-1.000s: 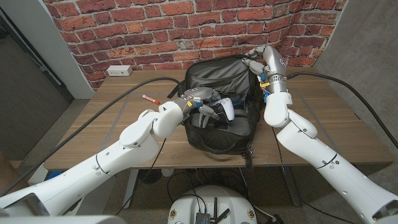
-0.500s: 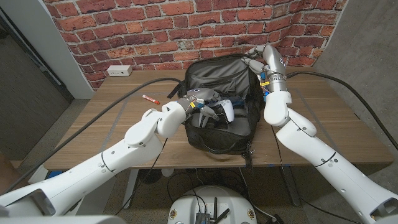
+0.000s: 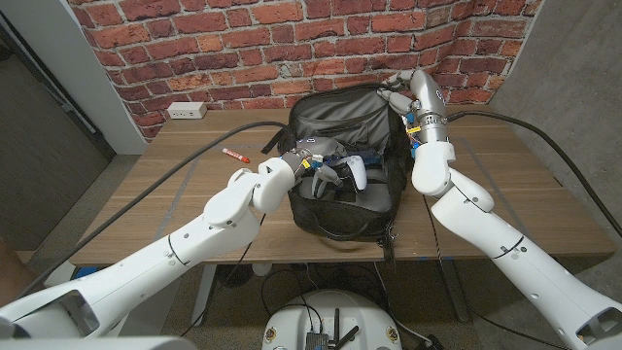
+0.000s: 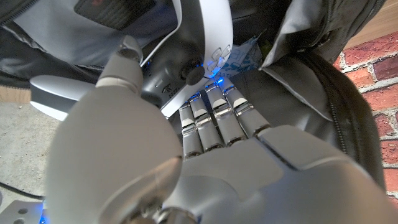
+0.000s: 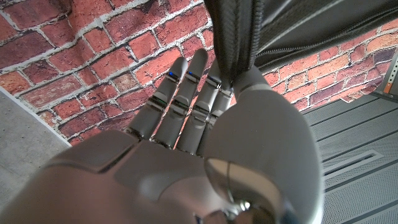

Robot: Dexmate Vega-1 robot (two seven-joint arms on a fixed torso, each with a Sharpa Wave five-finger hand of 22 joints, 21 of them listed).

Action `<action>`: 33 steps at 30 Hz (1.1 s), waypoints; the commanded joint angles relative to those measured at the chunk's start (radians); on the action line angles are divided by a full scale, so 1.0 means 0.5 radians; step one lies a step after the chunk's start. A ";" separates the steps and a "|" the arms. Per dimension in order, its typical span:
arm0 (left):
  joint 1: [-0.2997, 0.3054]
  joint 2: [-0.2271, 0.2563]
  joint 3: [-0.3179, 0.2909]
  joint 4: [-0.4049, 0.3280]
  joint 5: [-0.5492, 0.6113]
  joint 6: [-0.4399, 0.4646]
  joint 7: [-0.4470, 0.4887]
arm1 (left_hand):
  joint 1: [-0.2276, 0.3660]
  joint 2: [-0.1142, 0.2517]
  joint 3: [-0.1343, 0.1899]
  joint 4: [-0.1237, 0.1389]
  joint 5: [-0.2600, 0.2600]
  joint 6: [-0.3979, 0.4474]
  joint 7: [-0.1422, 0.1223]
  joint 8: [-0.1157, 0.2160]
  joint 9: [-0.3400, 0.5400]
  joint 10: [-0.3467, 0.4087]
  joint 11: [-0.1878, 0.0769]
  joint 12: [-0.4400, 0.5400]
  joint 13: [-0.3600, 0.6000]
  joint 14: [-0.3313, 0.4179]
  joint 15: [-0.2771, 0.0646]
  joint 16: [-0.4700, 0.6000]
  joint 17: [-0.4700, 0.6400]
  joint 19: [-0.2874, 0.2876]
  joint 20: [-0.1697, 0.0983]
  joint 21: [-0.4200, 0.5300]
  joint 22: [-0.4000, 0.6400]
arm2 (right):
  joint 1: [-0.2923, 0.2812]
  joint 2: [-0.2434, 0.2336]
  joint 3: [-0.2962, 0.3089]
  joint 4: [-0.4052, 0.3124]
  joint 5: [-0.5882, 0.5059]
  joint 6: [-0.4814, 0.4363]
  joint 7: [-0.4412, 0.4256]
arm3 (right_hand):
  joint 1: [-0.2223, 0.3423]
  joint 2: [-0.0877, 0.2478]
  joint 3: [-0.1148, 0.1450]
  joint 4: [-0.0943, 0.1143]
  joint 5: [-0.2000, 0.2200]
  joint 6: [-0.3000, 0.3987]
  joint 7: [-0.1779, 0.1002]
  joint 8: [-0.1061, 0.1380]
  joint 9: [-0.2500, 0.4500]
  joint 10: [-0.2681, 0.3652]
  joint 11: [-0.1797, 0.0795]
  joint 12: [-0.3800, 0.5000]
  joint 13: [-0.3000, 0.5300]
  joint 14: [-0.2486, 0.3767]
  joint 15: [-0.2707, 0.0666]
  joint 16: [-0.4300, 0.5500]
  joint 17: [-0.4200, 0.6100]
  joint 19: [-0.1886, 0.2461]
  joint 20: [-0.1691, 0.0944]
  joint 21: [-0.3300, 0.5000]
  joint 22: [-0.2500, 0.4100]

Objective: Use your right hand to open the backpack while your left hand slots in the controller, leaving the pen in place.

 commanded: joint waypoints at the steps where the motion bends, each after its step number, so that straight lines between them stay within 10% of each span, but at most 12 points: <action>1: -0.046 -0.050 0.060 0.073 0.119 -0.041 -0.009 | 0.012 0.314 0.044 0.033 0.009 0.194 -0.161 -0.009 0.009 0.168 -0.179 0.004 0.006 0.007 -0.309 0.006 0.005 0.017 -0.296 0.012 0.004 | -0.021 -0.009 0.024 -0.002 0.022 0.037 -0.011 | 0.100 0.105 0.005 0.013 0.009 0.014 -0.007 0.001 0.005 0.020 -0.026 -0.003 0.008 0.021 -0.199 -0.004 0.006 -0.005 -0.262 0.010 0.005; 24: -0.065 -0.142 0.093 0.205 0.273 -0.111 -0.032 | 0.009 0.297 0.040 0.036 0.009 0.124 -0.189 -0.074 0.008 0.067 -0.177 -0.033 0.000 -0.038 -0.304 -0.011 -0.001 0.007 -0.289 0.007 0.006 | -0.035 -0.016 0.059 0.019 0.070 0.103 -0.014 | 0.108 0.108 0.002 0.009 0.011 0.014 -0.009 -0.010 0.007 0.020 -0.032 -0.018 0.015 0.024 -0.203 -0.014 0.023 -0.015 -0.261 0.025 0.005; 33: -0.076 -0.148 0.080 0.204 0.234 -0.117 -0.108 | -0.079 0.226 0.021 0.050 0.011 -0.054 -0.193 -0.243 -0.004 -0.223 -0.176 -0.090 -0.063 -0.276 -0.280 -0.057 -0.032 -0.053 -0.237 -0.014 0.004 | -0.028 -0.016 0.061 0.028 0.074 0.112 -0.011 | 0.105 0.108 0.000 0.012 0.011 0.018 -0.008 -0.013 0.008 0.024 -0.035 -0.021 0.020 0.024 -0.200 -0.019 0.028 -0.017 -0.260 0.031 0.005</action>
